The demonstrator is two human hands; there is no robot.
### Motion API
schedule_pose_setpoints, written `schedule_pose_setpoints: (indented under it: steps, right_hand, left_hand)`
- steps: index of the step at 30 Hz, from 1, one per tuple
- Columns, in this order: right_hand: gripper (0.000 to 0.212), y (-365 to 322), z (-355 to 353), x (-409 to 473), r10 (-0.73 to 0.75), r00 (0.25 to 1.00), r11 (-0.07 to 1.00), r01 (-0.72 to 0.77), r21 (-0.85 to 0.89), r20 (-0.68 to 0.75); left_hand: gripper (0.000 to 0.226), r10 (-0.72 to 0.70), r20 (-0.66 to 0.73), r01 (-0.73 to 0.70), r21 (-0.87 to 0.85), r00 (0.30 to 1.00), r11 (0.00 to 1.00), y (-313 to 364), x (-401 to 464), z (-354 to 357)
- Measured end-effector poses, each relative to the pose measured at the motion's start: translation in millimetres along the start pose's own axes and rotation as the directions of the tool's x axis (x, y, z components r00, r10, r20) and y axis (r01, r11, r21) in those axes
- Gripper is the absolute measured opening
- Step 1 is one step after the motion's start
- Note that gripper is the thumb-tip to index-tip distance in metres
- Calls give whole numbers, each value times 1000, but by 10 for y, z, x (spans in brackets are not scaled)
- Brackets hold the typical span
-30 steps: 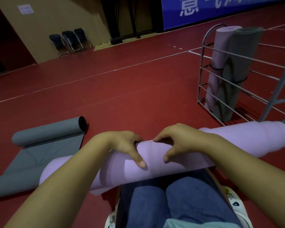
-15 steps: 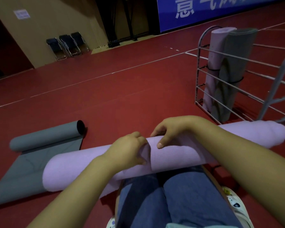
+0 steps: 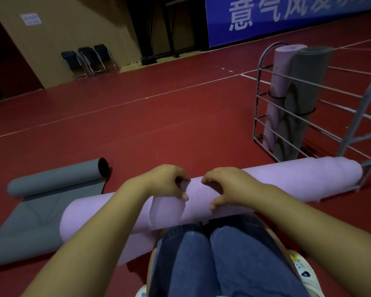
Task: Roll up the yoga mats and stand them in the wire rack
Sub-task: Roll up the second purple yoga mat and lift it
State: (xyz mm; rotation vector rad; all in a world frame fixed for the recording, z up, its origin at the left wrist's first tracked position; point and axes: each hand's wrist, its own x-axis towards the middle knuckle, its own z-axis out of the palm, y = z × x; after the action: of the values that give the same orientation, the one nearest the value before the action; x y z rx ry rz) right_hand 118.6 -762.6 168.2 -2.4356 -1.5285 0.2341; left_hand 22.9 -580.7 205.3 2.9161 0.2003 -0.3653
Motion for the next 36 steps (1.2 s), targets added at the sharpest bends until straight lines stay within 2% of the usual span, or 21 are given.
schedule_pose_setpoints:
  steps: [4,7,12,15,19,23,27,29,31,33,34,36]
  right_hand:
    - [66,67,-34,152,-3,1000,1000,3,21,-6]
    - [64,136,-79,279,-17,999,998,15,60,36]
    - [56,225,-175,484,-7,983,994,-14,112,185]
    - [54,258,-198,571,19,968,991,-52,127,251]
    - [51,234,-152,640,61,961,993,-86,84,269]
    - [41,202,-126,746,121,946,985,-153,84,301]
    - [36,178,-122,850,150,926,975,-197,105,345]
    - [46,191,-128,876,134,914,979,-181,89,382]
    - [79,194,-119,870,112,898,991,-133,19,425]
    - [106,168,-41,828,97,899,989,-39,-143,428]
    - [110,155,8,805,90,910,975,1,-220,404]
    - [103,148,52,791,65,942,958,33,-283,329]
  left_hand:
    - [55,-22,3,22,-30,1000,999,-43,36,19]
    - [54,-9,-93,14,57,996,998,-76,-8,59]
    - [73,-25,-199,49,118,980,992,-201,-140,236]
    - [89,-76,-195,103,130,978,986,-323,-162,363]
    - [91,-105,-216,137,141,971,980,-363,-108,432]
    - [80,-95,-139,106,73,986,992,-386,-11,289]
    - [92,-102,35,95,161,994,982,-363,96,249]
    - [102,-122,40,108,261,992,959,-357,133,308]
    - [102,-115,-17,114,333,993,936,-372,150,382]
    - [94,-84,-79,107,365,993,925,-420,156,434]
    - [91,-70,-100,102,368,993,924,-450,155,445]
    - [88,-53,-115,92,369,992,925,-496,158,433]
